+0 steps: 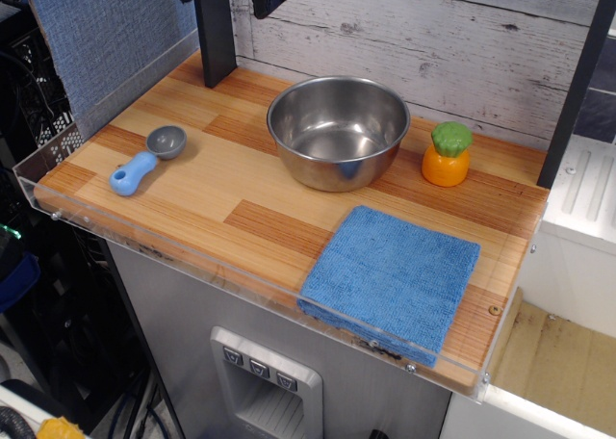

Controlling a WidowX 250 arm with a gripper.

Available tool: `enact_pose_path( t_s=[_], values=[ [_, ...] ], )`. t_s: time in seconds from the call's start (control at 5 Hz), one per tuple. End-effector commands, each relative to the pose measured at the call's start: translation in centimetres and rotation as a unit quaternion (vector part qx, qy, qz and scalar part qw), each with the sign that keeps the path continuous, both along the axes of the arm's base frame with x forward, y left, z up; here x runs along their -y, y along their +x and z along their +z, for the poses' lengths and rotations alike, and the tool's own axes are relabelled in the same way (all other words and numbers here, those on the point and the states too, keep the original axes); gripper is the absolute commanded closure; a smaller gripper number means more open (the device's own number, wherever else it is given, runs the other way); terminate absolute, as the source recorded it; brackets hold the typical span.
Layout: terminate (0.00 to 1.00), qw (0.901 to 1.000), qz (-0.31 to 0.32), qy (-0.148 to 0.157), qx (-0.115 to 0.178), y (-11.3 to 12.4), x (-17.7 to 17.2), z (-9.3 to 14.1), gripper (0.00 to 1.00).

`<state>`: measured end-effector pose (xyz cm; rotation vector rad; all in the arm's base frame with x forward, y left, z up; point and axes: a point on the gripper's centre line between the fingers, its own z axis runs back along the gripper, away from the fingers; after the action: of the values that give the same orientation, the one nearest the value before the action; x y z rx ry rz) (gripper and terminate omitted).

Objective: Pick up the blue spoon and place it on the blue cloth

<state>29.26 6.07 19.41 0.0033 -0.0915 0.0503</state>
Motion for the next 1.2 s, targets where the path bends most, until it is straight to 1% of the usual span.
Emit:
enact_pose_path(
  t_s=[0.0, 0.2, 0.4, 0.6, 0.8, 1.0],
  values=[
    [0.0, 1.0, 0.0, 0.0, 0.0, 0.0, 0.0, 0.0, 0.0],
    [0.0, 0.9997, 0.005, 0.024, 0.009, -0.3, -0.3, -1.3, 0.0],
    [0.0, 0.9986, 0.011, 0.051, 0.007, -0.7, -2.2, -2.3, 0.0],
    [0.0, 0.9978, -0.006, 0.063, 0.021, -1.0, -6.9, -4.2, 0.0],
    [0.0, 0.9982, 0.012, 0.056, 0.015, -1.2, -11.5, -6.3, 0.0],
    [0.0, 0.9984, 0.032, 0.046, 0.001, -1.5, -14.6, -8.2, 0.0]
  ],
)
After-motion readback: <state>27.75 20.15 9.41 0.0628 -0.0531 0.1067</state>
